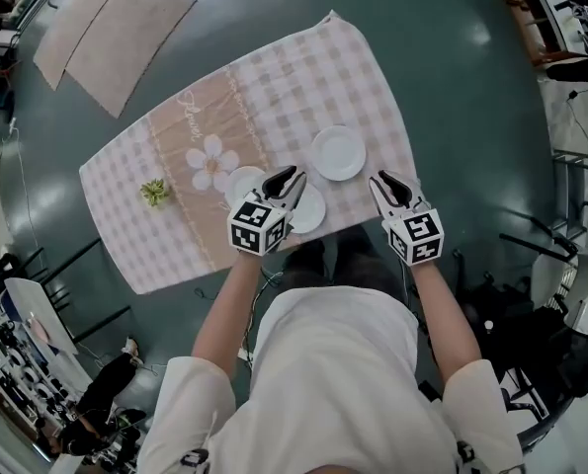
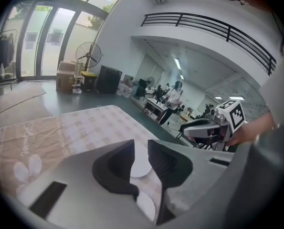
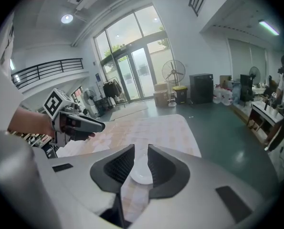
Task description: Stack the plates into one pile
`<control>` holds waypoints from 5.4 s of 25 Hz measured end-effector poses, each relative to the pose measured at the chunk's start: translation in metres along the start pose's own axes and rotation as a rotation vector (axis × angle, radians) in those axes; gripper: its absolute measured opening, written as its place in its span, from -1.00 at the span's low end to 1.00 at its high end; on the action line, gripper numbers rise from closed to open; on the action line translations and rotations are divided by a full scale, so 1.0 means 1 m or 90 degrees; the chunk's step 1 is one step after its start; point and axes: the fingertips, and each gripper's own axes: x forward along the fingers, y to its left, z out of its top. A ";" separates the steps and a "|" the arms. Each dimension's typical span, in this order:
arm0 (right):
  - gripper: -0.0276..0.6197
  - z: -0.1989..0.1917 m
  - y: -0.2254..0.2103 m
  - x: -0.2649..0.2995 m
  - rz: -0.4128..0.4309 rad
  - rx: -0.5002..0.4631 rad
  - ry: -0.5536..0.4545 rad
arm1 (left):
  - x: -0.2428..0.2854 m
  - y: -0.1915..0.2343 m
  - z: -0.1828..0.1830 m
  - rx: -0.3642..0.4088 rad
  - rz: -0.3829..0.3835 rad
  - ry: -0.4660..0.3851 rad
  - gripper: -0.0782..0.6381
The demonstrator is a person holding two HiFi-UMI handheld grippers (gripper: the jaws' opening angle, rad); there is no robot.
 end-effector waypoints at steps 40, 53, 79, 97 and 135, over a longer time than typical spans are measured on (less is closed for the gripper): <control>-0.58 -0.134 -0.079 0.128 0.047 0.237 0.179 | 0.150 0.070 -0.126 -0.100 0.075 0.266 -0.44; -0.73 -0.131 -0.085 0.136 0.037 0.367 0.162 | 0.148 0.070 -0.126 -0.149 0.107 0.235 -0.53; -0.73 -0.086 -0.021 0.120 0.083 0.233 0.185 | 0.062 0.059 -0.115 -0.245 0.114 0.131 -0.64; -0.73 -0.093 0.038 0.116 0.149 0.122 0.241 | 0.002 0.052 -0.148 -0.314 0.166 0.078 -0.66; -0.71 -0.174 0.102 0.137 0.192 -0.035 0.379 | -0.028 0.057 -0.260 -0.411 0.160 0.103 -0.64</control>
